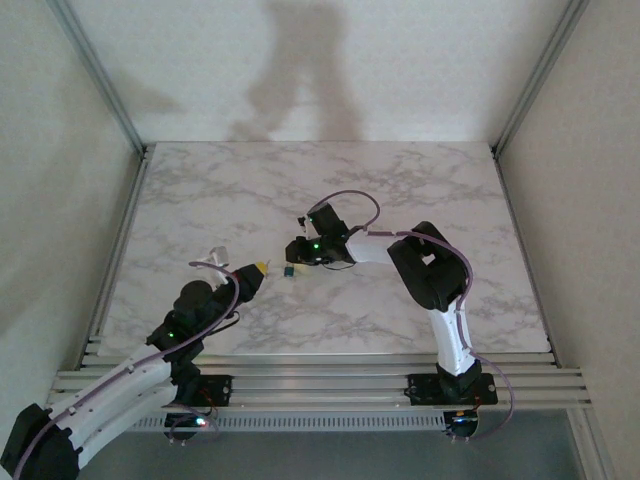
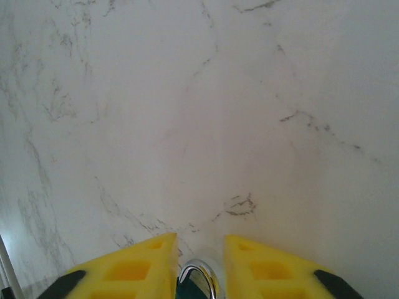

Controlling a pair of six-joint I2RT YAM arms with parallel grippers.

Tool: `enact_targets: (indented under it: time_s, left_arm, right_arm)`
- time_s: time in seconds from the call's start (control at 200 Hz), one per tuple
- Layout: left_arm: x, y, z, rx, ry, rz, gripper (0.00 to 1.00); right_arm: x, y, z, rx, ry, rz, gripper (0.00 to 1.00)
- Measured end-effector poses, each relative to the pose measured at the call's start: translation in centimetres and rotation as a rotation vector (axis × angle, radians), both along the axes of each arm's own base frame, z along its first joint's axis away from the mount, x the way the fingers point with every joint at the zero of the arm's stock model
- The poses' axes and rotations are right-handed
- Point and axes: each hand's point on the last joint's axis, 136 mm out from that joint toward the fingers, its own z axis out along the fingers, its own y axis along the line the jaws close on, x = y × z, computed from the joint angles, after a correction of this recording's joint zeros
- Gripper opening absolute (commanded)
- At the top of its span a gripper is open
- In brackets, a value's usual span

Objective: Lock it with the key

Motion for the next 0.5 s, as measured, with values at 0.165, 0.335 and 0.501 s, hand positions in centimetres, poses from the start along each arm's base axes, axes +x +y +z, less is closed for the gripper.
enact_targets:
  time_s: [0.165, 0.335, 0.501]
  left_arm:
    - [0.1, -0.1, -0.7, 0.012, 0.02, 0.0, 0.0]
    - [0.2, 0.1, -2.3, 0.038, 0.07, 0.013, 0.0]
    - [0.2, 0.4, -5.0, 0.071, 0.152, 0.035, 0.0]
  right_arm:
    - [0.3, -0.7, 0.7, -0.032, -0.032, -0.007, 0.47]
    - [0.8, -1.7, 4.0, -0.045, -0.096, -0.023, 0.66]
    - [0.8, -2.4, 9.6, -0.002, -0.2, -0.033, 0.79]
